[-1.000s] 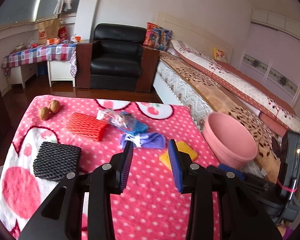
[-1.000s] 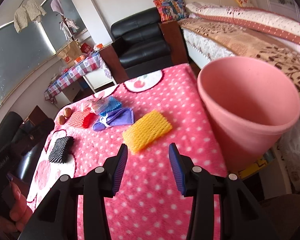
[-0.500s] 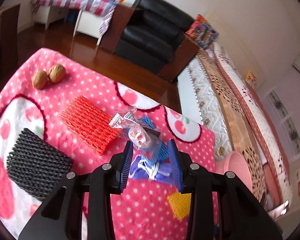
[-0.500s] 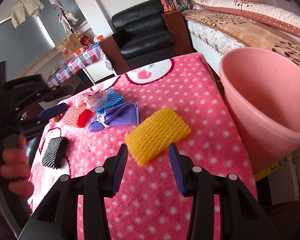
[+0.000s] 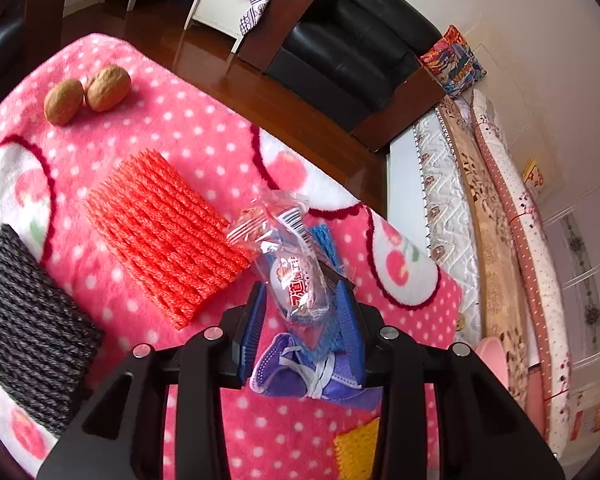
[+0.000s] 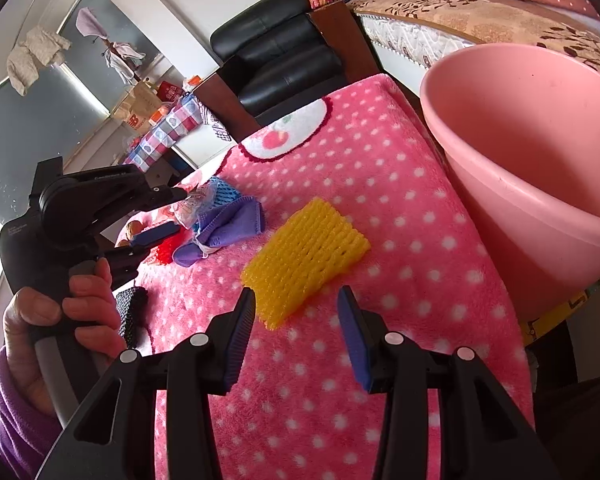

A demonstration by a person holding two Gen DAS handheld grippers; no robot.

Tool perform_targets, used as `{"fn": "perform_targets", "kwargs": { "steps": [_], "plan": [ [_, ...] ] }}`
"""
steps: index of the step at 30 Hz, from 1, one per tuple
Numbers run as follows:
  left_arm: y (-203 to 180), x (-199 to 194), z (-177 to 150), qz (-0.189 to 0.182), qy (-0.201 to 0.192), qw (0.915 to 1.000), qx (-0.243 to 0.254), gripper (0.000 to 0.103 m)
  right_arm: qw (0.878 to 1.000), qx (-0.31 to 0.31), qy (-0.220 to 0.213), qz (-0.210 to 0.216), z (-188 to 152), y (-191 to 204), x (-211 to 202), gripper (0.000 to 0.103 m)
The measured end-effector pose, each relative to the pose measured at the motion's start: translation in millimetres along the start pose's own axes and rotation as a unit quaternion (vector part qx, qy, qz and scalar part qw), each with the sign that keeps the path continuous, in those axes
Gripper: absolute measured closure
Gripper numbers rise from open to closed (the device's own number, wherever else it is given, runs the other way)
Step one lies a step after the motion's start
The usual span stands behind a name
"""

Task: Collect trash
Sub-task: 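Grasp the clear plastic wrapper with the left tool while the right tool grasps the yellow foam net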

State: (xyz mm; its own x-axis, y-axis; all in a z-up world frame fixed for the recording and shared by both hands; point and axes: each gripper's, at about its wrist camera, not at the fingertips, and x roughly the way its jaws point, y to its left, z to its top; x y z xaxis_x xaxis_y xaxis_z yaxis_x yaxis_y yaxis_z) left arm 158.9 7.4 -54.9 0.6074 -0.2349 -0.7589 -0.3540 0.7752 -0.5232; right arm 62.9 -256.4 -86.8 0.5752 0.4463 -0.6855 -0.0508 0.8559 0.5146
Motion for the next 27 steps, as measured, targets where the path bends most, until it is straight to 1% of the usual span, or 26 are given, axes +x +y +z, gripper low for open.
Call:
{"fn": "perform_targets", "kwargs": {
  "steps": [1,2,5,8,10,14,18,23,27],
  "plan": [
    [2.4,1.1,0.4,-0.002,-0.001,1.0000,-0.004,0.068,1.000,-0.001,0.000,0.000,0.1,0.9,0.2,0.061],
    [4.3,1.7,0.9,-0.004,-0.003,1.0000,-0.005,0.079,1.000,-0.001,-0.001,0.000,0.4,0.7,0.0,0.061],
    [6.3,-6.6,-1.7,-0.012,-0.010,0.9998,0.009,0.086,1.000,0.003,-0.004,-0.002,-0.5,-1.2,-1.8,0.061],
    [10.2,-21.9,-7.4,-0.022,-0.020,0.9992,0.025,0.088,1.000,0.002,0.002,-0.006,-0.7,-1.3,0.3,0.061],
    [12.6,-33.6,-13.4,-0.021,-0.027,0.9986,0.041,0.088,1.000,0.001,0.002,-0.011,-0.3,-0.3,0.7,0.061],
    [18.9,-60.0,-31.8,-0.019,-0.047,0.9957,0.077,0.088,1.000,0.000,-0.004,-0.022,-0.7,0.9,-0.7,0.061],
    [29.7,-80.7,-48.5,-0.025,-0.054,0.9929,0.103,0.088,1.000,-0.004,-0.004,-0.030,-1.2,2.7,-0.7,0.061],
    [36.9,-105.2,-67.8,-0.029,-0.071,0.9863,0.146,0.088,0.999,-0.012,0.005,-0.040,-1.4,5.3,2.1,0.061],
    [45.9,-122.9,-84.8,-0.029,-0.087,0.9796,0.178,0.088,0.998,-0.029,0.010,-0.057,-1.9,11.9,5.2,0.060]
  ]
}}
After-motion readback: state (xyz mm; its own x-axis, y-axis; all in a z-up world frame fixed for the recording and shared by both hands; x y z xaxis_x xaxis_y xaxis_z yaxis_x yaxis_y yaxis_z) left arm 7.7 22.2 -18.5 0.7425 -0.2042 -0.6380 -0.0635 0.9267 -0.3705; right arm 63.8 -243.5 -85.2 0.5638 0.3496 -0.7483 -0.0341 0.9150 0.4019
